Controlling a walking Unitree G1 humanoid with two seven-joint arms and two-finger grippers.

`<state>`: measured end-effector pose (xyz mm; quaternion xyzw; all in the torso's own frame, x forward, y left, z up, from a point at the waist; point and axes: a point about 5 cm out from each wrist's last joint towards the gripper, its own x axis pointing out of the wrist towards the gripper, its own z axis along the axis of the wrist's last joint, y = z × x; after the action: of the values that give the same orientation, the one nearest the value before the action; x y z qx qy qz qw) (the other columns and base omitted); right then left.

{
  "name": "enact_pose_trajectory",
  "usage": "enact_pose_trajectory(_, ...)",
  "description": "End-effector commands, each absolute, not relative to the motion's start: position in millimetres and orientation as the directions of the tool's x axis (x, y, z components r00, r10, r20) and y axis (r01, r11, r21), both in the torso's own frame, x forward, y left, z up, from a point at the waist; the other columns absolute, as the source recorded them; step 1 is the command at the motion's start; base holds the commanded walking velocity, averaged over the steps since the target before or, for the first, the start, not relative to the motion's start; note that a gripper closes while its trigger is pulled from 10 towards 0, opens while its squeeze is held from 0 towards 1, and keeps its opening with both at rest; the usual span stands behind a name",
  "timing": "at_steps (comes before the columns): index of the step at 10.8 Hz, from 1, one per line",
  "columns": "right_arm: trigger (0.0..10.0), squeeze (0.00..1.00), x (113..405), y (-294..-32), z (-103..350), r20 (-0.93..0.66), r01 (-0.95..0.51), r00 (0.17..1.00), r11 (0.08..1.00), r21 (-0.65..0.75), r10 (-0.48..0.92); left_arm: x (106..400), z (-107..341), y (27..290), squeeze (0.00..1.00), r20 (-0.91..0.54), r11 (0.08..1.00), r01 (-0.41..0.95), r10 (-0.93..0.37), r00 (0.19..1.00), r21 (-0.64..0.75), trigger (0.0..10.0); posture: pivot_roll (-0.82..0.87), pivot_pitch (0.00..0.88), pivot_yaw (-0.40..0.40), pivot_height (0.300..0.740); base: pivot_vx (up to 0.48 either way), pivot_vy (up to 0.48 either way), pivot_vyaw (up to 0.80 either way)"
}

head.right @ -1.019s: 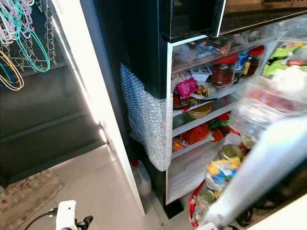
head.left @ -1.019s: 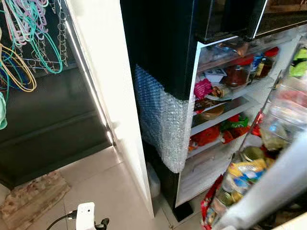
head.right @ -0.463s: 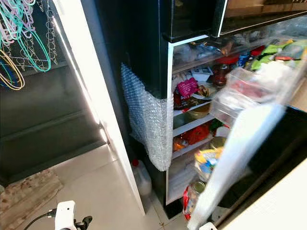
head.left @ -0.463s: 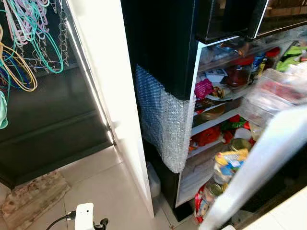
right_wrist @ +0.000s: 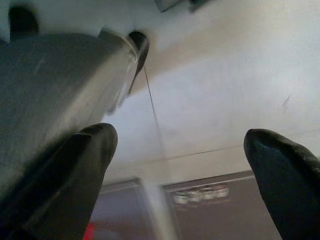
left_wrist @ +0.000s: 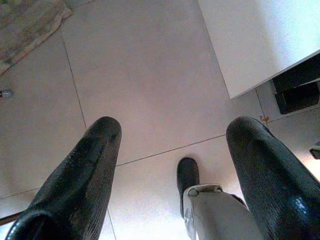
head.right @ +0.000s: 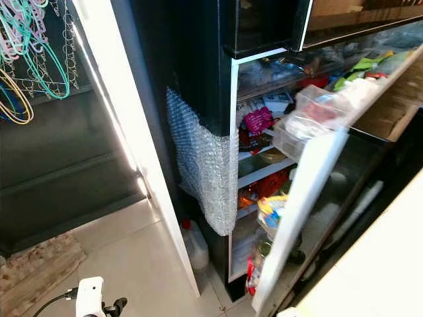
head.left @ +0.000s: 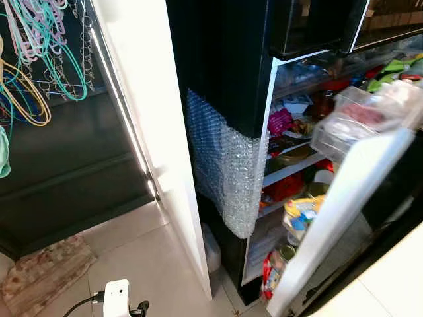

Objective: Restocking fridge

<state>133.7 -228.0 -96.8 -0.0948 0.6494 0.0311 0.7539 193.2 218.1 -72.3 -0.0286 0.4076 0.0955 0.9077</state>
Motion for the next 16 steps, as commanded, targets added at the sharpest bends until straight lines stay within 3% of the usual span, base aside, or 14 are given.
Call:
enact_pose_trajectory(1, 10.0, 0.0, 129, -221, -100, -0.982, -0.03, 0.161, 0.995, -0.1, -0.094, 187, -75, 221, 0.0, -0.767, 0.977, -0.211, 0.158, 0.622, 0.03, 10.0, -0.06, 0.0, 0.047, 0.74, 0.0, 0.0, 0.0)
enact_pose_trajectory(2, 10.0, 0.0, 125, -220, -102, -0.976, 0.184, 0.165, 0.976, -0.114, -0.145, 187, -75, 222, 0.0, -0.768, 0.977, -0.212, 0.159, 0.62, 0.032, 10.0, -0.06, 0.0, 0.049, 0.74, 0.0, 0.0, 0.0)
enact_pose_trajectory(4, 10.0, 0.0, 121, -217, -104, -0.96, 0.44, 0.154, 0.886, -0.146, -0.235, 186, -76, 222, 0.0, -0.77, 0.977, -0.212, 0.16, 0.618, 0.033, 10.0, -0.06, 0.0, 0.049, 0.74, 0.0, 0.0, 0.0)
enact_pose_trajectory(6, 10.0, 0.0, 126, -221, -101, -0.879, 0.65, 0.252, 0.744, -0.158, -0.406, 185, -76, 222, 0.0, -0.774, 0.977, -0.212, 0.16, 0.613, 0.034, 10.0, -0.06, 0.0, 0.052, 0.74, 0.0, 0.0, 0.0)
enact_pose_trajectory(10, 10.0, 0.0, 131, -224, -95, -0.795, 0.738, 0.322, 0.662, -0.13, -0.514, 183, -77, 224, 0.0, -0.779, 0.977, -0.208, 0.16, 0.606, 0.038, 10.0, -0.06, 0.0, 0.055, 0.74, 0.0, 0.0, 0.0)
enact_pose_trajectory(12, 10.0, 0.0, 137, -225, -90, -0.745, 0.729, 0.428, 0.683, -0.049, -0.511, 182, -77, 224, 0.0, -0.781, 0.978, -0.204, 0.159, 0.604, 0.041, 10.0, -0.06, 0.0, 0.055, 0.74, 0.0, 0.0, 0.0)
enact_pose_trajectory(16, 10.0, 0.0, 138, -225, -88, -0.713, 0.734, 0.477, 0.679, 0.001, -0.514, 186, -76, 221, 0.0, -0.771, 0.98, -0.194, 0.152, 0.619, 0.037, 10.0, -0.06, 0.0, 0.055, 0.74, 0.0, 0.0, 0.0)
